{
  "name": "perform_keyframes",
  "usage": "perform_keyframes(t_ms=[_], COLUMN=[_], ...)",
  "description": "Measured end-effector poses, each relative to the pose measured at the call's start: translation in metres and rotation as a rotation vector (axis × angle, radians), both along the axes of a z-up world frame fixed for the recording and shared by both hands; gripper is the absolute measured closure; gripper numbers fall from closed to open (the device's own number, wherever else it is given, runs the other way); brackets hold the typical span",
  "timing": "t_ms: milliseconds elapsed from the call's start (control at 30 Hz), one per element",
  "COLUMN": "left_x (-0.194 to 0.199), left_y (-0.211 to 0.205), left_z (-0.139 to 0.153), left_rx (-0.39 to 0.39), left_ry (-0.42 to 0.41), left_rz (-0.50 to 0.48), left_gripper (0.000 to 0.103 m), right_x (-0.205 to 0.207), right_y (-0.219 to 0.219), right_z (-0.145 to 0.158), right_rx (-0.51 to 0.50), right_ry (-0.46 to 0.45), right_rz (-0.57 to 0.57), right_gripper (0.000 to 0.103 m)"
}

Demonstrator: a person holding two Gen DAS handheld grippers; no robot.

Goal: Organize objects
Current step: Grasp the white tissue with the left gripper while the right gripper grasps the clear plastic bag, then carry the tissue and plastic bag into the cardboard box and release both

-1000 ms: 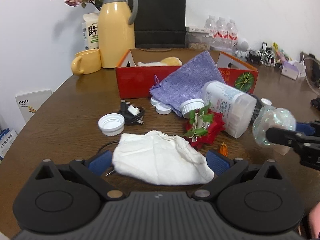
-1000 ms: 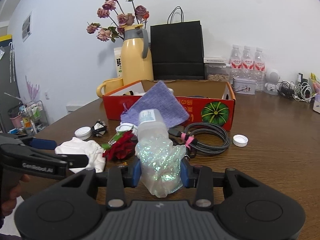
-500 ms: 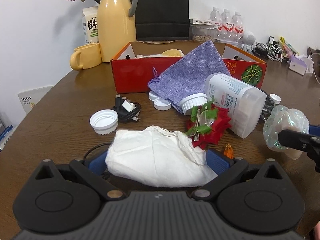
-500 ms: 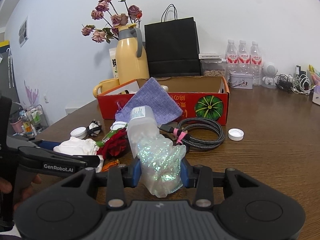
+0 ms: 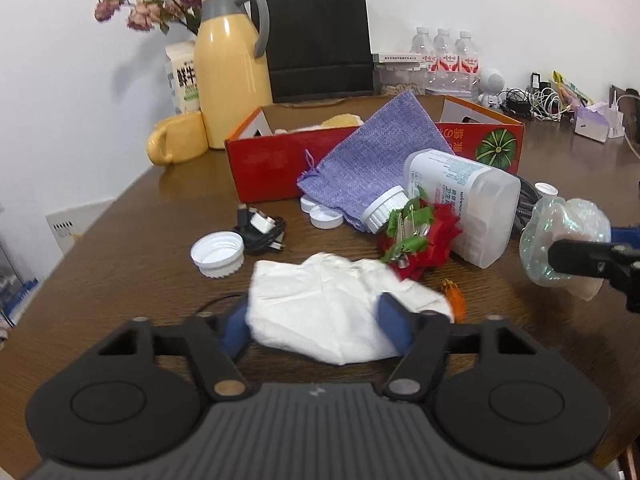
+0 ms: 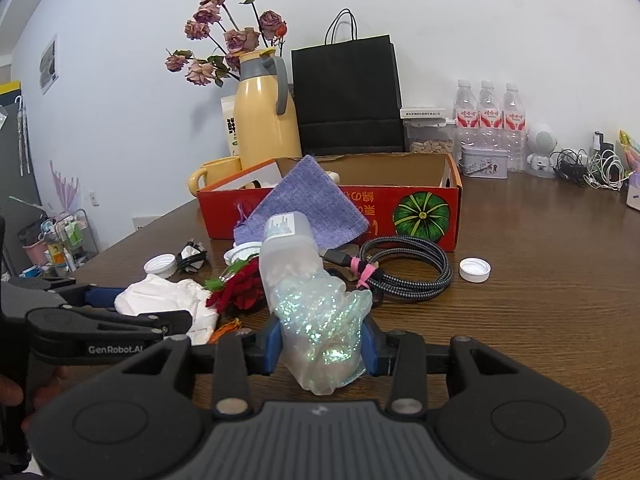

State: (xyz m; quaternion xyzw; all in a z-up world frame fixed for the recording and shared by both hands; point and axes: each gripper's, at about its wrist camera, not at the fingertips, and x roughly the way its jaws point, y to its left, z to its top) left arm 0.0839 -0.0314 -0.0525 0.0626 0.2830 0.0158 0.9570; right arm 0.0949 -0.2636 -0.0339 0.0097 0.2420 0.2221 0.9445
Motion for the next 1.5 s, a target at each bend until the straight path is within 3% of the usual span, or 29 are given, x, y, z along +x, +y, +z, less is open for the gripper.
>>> perform_keyframes(t_ms=[100,133,167,367,867,1500], left_x=[-0.002,-0.003,-0.004,-0.011,-0.022,-0.027], left_y=[-0.001,-0.001,0.000,0.008,0.031,0.039], left_z=[-0.001,0.000,0.001,0.011,0.045,0.079], left_rx=[0.026,0.031,0.032,-0.028,-0.242,-0.272], left_ry=[-0.017,-0.024,-0.031,-0.051,-0.093,-0.185], left_rz=[0.005,0.008,0.013,-0.011,-0.097,-0.144], left_gripper=[0.054,0.062,0.077,0.090,0.095,0.096], right_x=[-0.002,-0.002,-0.002,-0.005,-0.010,-0.011], right_y=[0.001,0.001,0.001,0.001,0.004,0.011], right_z=[0.001,0.002,0.002,0.005,0.014,0.031], right_rx=[-0.001,-0.002,-0.002,-0.004,-0.008,-0.007], right_ry=[-0.004,-0.004,-0.005,-0.013,-0.044,-0.095], right_rz=[0.002,0.002,0.002,0.000,0.010,0.029], right_gripper=[0.065,0.065,0.065,0.065,0.065,0.065])
